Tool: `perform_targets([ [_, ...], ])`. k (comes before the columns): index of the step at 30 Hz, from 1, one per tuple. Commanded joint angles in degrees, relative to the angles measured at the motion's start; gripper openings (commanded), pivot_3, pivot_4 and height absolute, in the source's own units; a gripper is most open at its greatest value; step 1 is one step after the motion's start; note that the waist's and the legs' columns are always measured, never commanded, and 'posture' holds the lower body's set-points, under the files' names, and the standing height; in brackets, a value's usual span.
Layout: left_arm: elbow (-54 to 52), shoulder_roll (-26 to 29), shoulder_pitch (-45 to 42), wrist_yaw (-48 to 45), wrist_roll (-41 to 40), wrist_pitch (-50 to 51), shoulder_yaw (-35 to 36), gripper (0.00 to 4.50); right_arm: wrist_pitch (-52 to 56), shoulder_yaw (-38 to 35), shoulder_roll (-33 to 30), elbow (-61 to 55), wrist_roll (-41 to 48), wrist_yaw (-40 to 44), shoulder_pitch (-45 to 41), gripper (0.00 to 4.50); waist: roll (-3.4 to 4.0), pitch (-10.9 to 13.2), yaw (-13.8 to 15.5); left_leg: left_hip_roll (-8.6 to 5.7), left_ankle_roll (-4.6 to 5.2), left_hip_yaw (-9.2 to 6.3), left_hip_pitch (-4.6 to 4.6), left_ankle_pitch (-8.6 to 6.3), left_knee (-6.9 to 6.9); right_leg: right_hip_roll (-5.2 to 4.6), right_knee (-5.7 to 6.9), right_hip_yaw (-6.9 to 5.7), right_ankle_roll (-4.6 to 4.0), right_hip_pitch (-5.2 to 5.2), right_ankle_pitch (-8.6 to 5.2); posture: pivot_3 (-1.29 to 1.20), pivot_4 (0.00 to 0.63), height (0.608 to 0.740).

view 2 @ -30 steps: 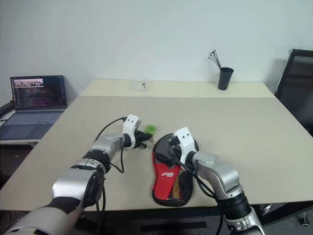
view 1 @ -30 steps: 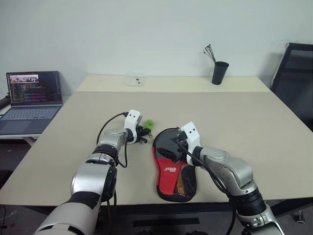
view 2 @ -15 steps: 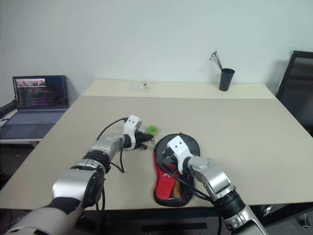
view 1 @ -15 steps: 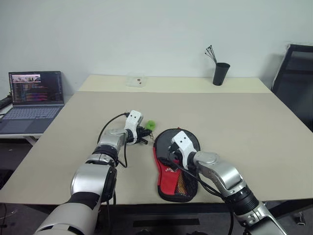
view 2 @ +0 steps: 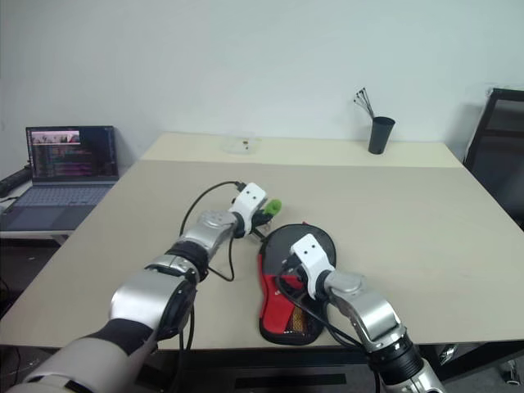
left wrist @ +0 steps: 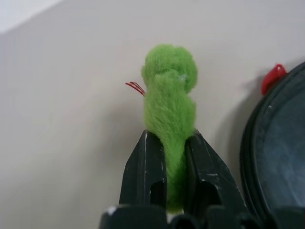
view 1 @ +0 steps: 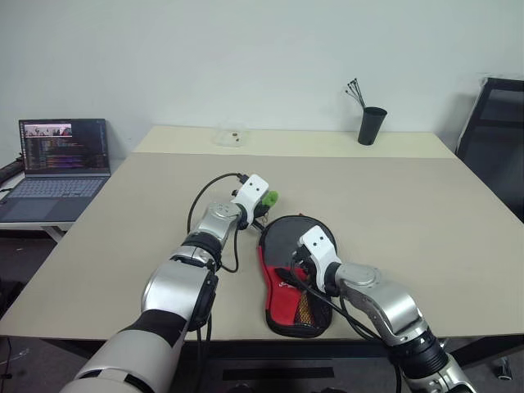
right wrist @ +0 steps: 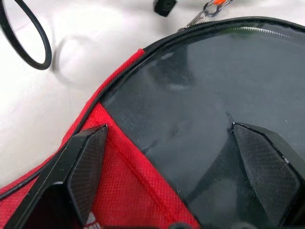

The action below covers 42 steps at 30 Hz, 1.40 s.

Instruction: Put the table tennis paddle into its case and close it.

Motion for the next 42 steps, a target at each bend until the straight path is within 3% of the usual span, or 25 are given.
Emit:
perform_targets([
  [1,-0.38,-0.76,-3.53,3.57,4.28,-4.63,-2.82,0.12,5.67,1.79,-0.92,0.94,-0.57,-0.35,3.83,4.5,-0.01,-0.01,-0.01,0.0,0.0,0.02,0.0,0.0,0.0,0.0,-0.01,0.01,0.01,0.0,0.0,0.0,0.15,0.74],
  [24,1.31,-9.56,-12.59,17.18,29.73,-23.79,-25.0,0.12,11.74,3.98,3.19,-6.24,-0.59,-4.16,10.22,4.5,-0.09,-0.14,0.05,0.01,-0.02,0.01,-0.02,-0.02,-0.02,-0.02,-0.1,-0.01,0.06,0.01,-0.03,0.0,0.15,0.74],
  [34,0.85,-15.23,-14.18,17.04,30.7,-31.24,-26.5,0.12,11.15,3.64,3.37,-5.65,-0.81,-4.38,10.33,4.5,-0.09,-0.14,0.04,0.01,-0.02,0.0,-0.03,-0.02,-0.02,-0.02,-0.11,-0.02,0.06,0.01,-0.04,0.0,0.15,0.74],
  [42,1.11,-15.74,-10.75,13.07,30.81,-32.67,-26.97,0.12,10.68,3.26,3.62,-4.76,-0.87,-4.26,9.09,4.5,-0.06,-0.16,-0.13,0.03,-0.01,0.01,-0.02,-0.02,-0.02,0.0,-0.09,-0.02,0.05,0.0,-0.04,0.0,0.15,0.74],
])
